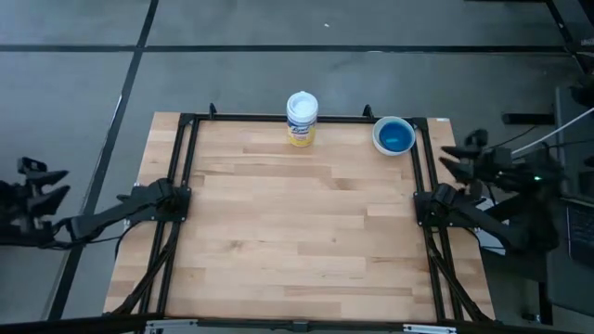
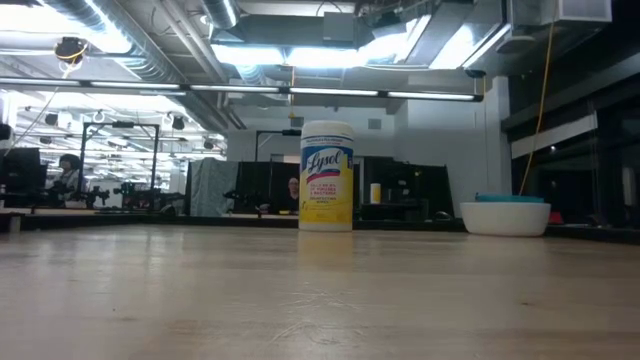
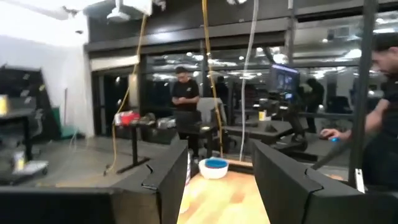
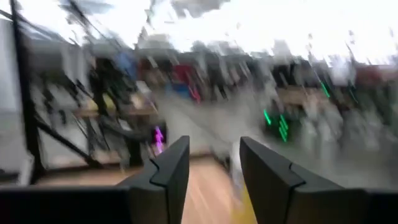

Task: Nest bowls inside each other
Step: Return to Home Position

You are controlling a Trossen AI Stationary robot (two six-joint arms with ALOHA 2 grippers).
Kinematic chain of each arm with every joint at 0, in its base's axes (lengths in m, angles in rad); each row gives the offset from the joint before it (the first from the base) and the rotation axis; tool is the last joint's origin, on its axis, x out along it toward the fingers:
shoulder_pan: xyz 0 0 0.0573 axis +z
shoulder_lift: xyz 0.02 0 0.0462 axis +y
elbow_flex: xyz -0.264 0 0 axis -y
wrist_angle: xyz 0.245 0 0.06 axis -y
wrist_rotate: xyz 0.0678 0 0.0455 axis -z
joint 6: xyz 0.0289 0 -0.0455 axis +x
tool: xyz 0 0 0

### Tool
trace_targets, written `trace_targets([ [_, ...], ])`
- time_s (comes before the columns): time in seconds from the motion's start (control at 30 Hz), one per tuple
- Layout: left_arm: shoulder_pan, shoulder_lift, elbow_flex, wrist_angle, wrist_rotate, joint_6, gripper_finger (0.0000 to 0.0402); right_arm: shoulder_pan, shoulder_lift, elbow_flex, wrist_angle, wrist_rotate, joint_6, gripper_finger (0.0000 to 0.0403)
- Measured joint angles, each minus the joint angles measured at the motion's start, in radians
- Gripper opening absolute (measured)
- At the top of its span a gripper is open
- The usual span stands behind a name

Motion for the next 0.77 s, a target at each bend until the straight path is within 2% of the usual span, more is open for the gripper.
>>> trace_targets([
  [0.3, 0.138, -0.001, -0.118, 0.041, 0.106, 0.015, 0.0175, 0.0, -0.002, -0.409, 0.462, -0.14, 0.125, 0.0142],
  [0.6, 0.231, -0.001, -0.26, 0.054, 0.2, -0.001, 0.0177, 0.0, -0.002, -0.777, 0.972, -0.199, 0.291, 0.0163],
  [0.63, 0.236, -0.002, -0.278, 0.072, 0.201, -0.002, 0.0178, 0.0, -0.002, -0.804, 1.006, -0.208, 0.307, 0.0165],
  [0.77, 0.245, -0.002, -0.355, 0.155, 0.229, -0.01, 0.0175, 0.0, -0.002, -0.815, 0.953, -0.221, 0.327, 0.0174],
])
